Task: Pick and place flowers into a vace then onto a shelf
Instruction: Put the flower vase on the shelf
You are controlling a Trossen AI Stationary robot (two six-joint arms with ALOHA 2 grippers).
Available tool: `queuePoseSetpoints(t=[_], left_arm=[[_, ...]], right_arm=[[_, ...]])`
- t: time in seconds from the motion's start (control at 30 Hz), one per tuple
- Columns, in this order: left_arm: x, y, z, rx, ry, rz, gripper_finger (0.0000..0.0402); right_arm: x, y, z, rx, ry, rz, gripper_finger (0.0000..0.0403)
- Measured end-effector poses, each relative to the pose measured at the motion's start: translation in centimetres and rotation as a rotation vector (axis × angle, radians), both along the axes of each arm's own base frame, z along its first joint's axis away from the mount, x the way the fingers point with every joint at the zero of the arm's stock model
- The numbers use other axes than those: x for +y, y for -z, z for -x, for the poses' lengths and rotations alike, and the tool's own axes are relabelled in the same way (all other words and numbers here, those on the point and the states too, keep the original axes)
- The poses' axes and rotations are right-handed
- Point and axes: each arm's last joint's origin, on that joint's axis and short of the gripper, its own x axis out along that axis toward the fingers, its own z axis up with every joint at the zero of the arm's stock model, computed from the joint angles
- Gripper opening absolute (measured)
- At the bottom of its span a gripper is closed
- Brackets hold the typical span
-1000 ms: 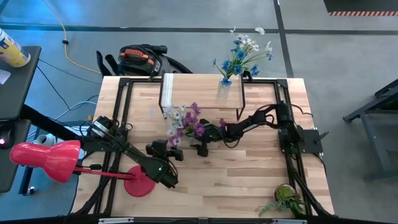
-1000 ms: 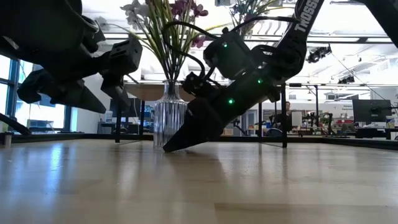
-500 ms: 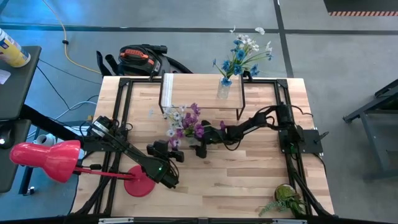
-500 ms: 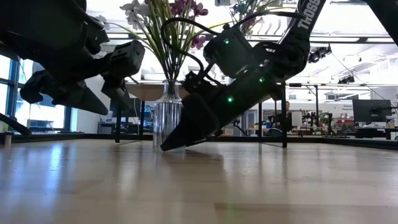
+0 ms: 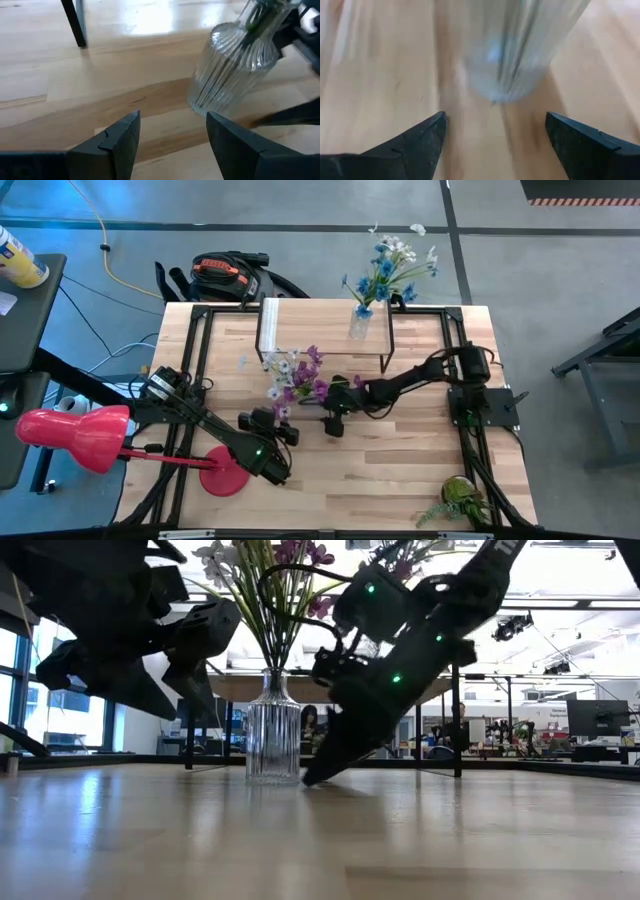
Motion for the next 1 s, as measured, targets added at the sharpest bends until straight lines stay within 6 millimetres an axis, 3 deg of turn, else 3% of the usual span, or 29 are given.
queuePoseSetpoints(t=[0.33,0.5,0.67,0.87,1.0], left_arm=[[-0.4,0.2,-0.4,0.02,0.017,0.068,0.0262],[-0.9,0.4,-0.9,-0.034,0.009,0.16,0.0262],[-0.6,-0.1,-0.8,-0.08,0.001,0.085,0.0262],[-0.7,-3.2,0.2,-0.046,0.059,0.034,0.0262],[-0.6,-3.9,0.5,0.038,0.094,0.093,0.0262]], right_arm=[[3.3,-0.9,1.5,0.106,-0.132,0.033,0.0331],[5.6,-2.0,3.7,0.11,-0.176,0.091,0.0328],[5.4,-5.3,7.3,0.023,-0.112,0.193,0.0326],[3.0,-7.4,14.3,0.068,0.066,0.065,0.0326],[2.7,-8.0,17.7,0.024,0.139,-0.013,0.0326]])
